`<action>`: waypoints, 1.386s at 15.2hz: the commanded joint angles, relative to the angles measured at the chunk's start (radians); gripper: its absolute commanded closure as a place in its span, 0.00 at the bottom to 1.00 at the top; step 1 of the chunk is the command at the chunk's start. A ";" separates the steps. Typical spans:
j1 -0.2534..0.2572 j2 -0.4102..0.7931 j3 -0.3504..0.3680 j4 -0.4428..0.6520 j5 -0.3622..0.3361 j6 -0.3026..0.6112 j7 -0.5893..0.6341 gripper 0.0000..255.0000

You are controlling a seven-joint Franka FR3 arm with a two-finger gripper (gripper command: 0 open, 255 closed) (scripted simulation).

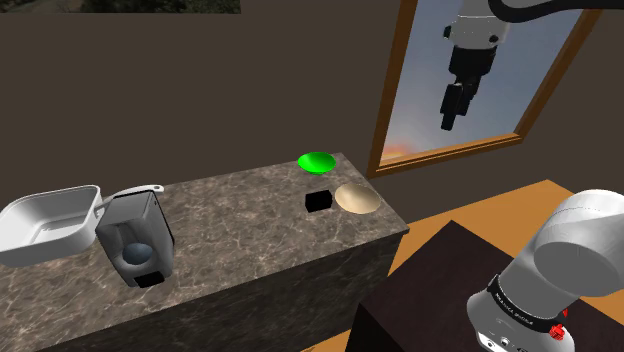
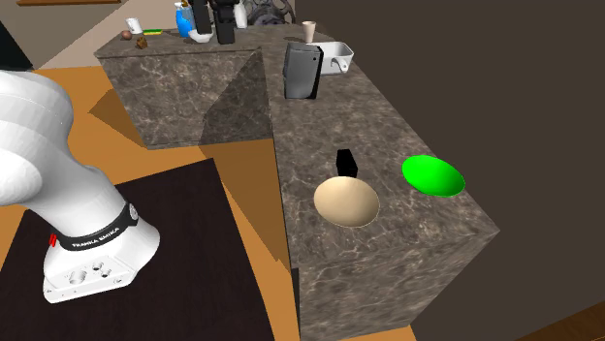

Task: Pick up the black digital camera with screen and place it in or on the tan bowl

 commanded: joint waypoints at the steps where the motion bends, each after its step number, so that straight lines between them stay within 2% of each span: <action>1: 0.000 0.000 0.000 0.000 0.000 0.000 0.000 0.00; 11: 0.037 0.248 -0.066 -0.089 -0.012 0.352 -0.126 0.00; 21: 0.076 0.597 -0.105 -0.036 0.024 0.659 -0.267 0.00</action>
